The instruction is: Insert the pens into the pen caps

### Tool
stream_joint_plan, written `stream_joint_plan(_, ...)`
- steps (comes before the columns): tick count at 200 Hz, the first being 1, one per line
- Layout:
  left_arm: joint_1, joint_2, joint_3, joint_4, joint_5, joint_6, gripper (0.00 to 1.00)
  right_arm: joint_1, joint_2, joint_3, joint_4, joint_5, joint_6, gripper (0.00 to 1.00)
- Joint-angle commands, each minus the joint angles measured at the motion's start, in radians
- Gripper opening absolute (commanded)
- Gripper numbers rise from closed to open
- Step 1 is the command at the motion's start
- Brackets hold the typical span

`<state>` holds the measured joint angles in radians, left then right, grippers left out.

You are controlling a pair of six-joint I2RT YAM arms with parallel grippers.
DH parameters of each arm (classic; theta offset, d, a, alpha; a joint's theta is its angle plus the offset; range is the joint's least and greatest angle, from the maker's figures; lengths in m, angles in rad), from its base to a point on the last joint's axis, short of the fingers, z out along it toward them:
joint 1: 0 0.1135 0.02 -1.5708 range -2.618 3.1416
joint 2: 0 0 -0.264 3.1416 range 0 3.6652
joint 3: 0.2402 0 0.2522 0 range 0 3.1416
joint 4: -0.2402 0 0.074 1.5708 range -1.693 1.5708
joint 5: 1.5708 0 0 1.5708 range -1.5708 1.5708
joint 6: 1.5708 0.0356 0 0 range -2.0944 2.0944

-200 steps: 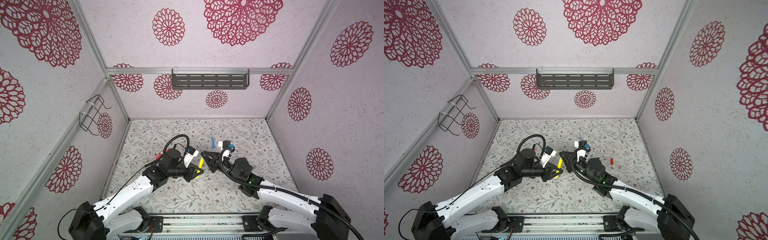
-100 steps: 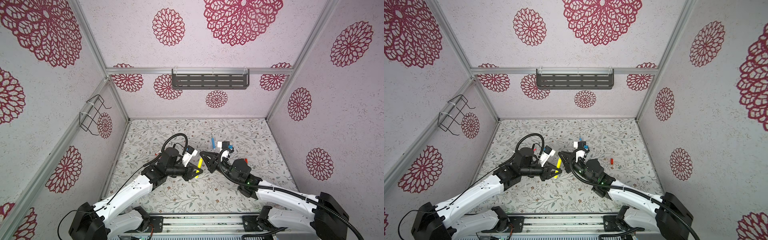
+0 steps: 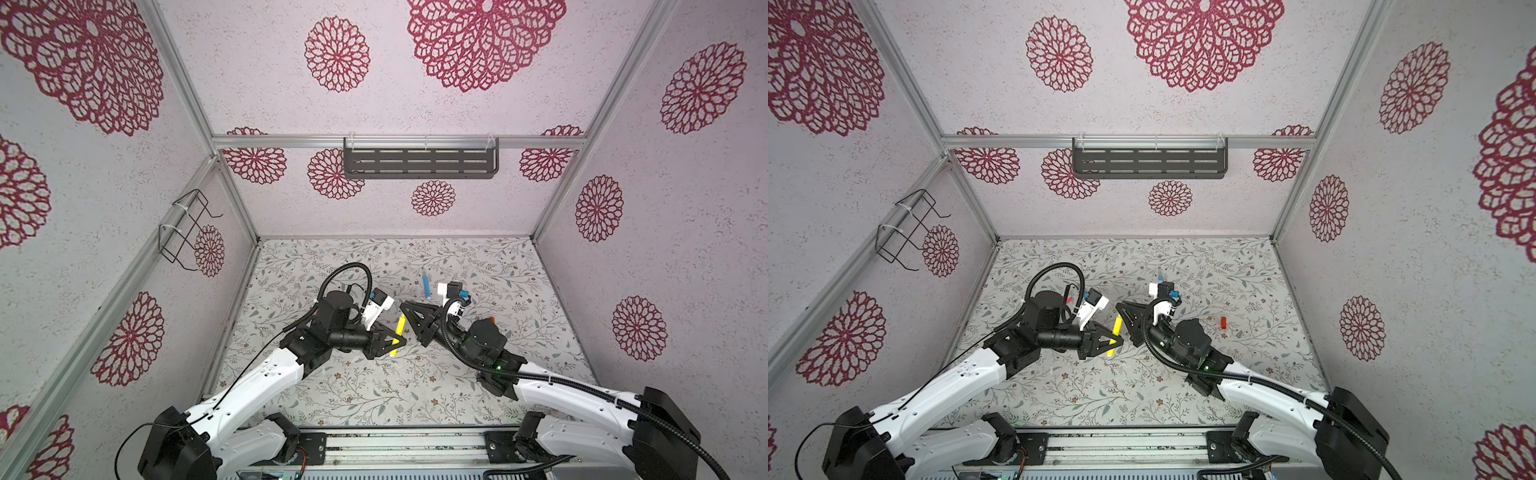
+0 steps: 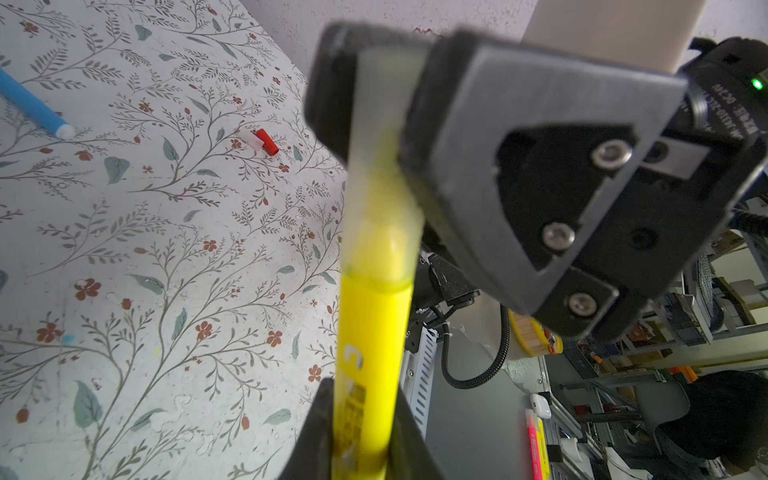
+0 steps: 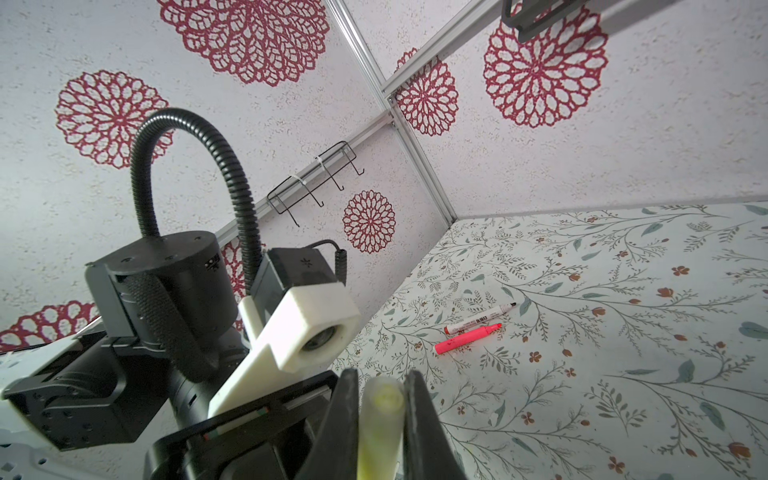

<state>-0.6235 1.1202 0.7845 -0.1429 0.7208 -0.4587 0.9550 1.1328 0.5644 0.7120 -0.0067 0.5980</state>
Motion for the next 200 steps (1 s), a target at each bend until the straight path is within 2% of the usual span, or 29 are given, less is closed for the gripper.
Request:
stream_joint_plan(1,0.131,-0.068,0.192,0.466,-0.242,-0.063,0.00,0.139,0.041,-0.107,-0.538,-0.363,-0.103,0.00)
stream_joint_plan(26,0.131,-0.054,0.176,0.401,-0.247,-0.059,0.00,0.120,0.020,-0.037,-0.623,-0.318,-0.131,0.00)
stream_joint_plan(52,0.122,-0.051,0.115,0.345,-0.284,-0.049,0.00,0.048,-0.045,0.014,-0.665,-0.316,-0.145,0.00)
stream_joint_plan(65,0.115,-0.055,0.076,0.332,-0.310,-0.049,0.00,-0.002,-0.085,0.043,-0.679,-0.338,-0.159,0.11)
stream_joint_plan(87,0.098,-0.055,0.017,0.313,-0.356,-0.045,0.00,-0.073,-0.133,0.152,-0.768,-0.337,-0.241,0.50)
stream_joint_plan(106,0.078,-0.042,-0.015,0.299,-0.398,-0.048,0.00,-0.122,-0.159,0.252,-0.808,-0.322,-0.288,0.63)
stream_joint_plan(137,0.032,-0.024,-0.006,0.234,-0.471,-0.016,0.00,-0.156,-0.164,0.344,-0.814,-0.346,-0.319,0.65)
stream_joint_plan(170,0.019,0.016,0.020,0.210,-0.519,-0.016,0.00,-0.165,-0.173,0.348,-0.830,-0.327,-0.322,0.65)
stream_joint_plan(200,0.019,0.125,0.093,0.156,-0.559,-0.037,0.00,-0.177,-0.191,0.351,-0.921,-0.168,-0.318,0.65)
